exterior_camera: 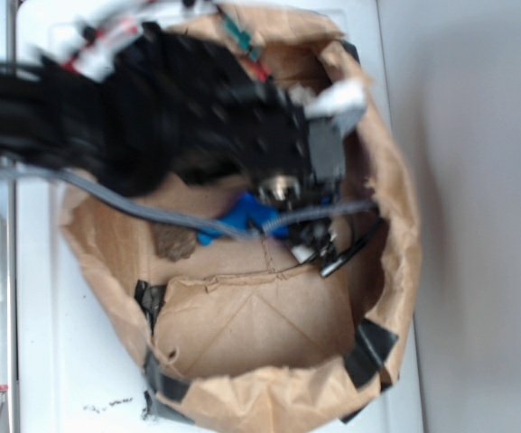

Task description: Grab the blue bottle.

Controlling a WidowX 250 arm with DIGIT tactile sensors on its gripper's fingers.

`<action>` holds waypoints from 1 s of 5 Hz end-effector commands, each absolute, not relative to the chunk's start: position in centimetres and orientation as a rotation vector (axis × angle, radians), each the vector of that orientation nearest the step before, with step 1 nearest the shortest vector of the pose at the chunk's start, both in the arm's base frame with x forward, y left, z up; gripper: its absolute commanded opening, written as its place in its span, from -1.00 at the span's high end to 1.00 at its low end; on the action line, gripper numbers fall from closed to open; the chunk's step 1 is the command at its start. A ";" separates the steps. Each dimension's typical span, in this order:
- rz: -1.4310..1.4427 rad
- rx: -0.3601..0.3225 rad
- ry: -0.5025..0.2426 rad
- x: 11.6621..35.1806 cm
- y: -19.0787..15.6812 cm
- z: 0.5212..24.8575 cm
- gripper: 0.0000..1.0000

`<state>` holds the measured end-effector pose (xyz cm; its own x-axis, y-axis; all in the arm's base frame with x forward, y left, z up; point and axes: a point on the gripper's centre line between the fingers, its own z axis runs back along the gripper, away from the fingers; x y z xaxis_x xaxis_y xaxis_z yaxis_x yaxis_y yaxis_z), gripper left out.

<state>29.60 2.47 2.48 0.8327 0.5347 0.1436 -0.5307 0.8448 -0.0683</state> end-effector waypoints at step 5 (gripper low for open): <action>0.405 -0.121 -0.345 29.9 0.9 6.0 -1.00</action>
